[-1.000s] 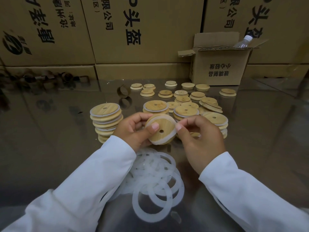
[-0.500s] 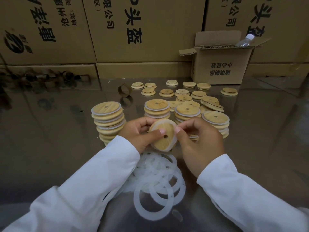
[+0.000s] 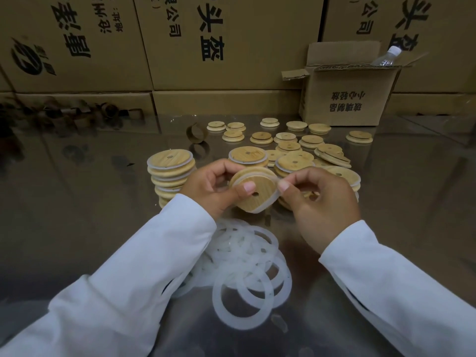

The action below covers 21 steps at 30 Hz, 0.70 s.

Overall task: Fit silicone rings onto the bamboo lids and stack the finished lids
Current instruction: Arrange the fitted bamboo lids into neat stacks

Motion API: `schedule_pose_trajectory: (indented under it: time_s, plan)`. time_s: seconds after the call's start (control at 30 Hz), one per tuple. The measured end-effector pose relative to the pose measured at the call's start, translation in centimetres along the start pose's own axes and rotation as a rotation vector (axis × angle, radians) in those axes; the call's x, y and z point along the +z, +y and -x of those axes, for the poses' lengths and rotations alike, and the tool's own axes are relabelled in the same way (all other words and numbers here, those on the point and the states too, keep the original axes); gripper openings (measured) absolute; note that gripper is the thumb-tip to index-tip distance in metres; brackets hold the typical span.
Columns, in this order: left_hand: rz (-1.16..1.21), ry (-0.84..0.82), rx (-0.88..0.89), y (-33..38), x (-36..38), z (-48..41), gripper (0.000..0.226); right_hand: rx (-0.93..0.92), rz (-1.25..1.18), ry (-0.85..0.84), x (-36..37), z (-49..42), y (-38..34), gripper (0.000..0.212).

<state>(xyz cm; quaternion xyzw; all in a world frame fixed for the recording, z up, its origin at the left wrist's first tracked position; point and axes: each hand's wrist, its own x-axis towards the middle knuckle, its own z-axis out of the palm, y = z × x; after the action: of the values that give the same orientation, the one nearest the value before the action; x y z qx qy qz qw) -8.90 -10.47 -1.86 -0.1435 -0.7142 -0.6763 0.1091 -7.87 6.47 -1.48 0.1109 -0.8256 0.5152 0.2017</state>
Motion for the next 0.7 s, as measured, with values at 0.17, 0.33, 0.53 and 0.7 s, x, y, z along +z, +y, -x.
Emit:
schedule_pose_trajectory:
  time_s: [0.17,0.33,0.53,0.7]
  plan:
    - [0.019,0.034,-0.007,-0.2,0.4,0.3,0.022,-0.002,-0.082,0.026,0.4,0.4,0.1,0.014]
    - [0.043,0.082,-0.086,-0.5,1.2,0.4,0.012,-0.061,-0.058,0.066,1.1,1.2,0.3,0.018]
    - [0.148,0.064,-0.16,-0.6,1.3,0.3,0.013,-0.034,-0.025,0.098,1.0,0.9,0.7,0.013]
    - [-0.005,0.034,-0.096,-0.8,1.1,0.3,0.011,-0.076,-0.019,0.036,1.1,1.2,0.4,0.018]
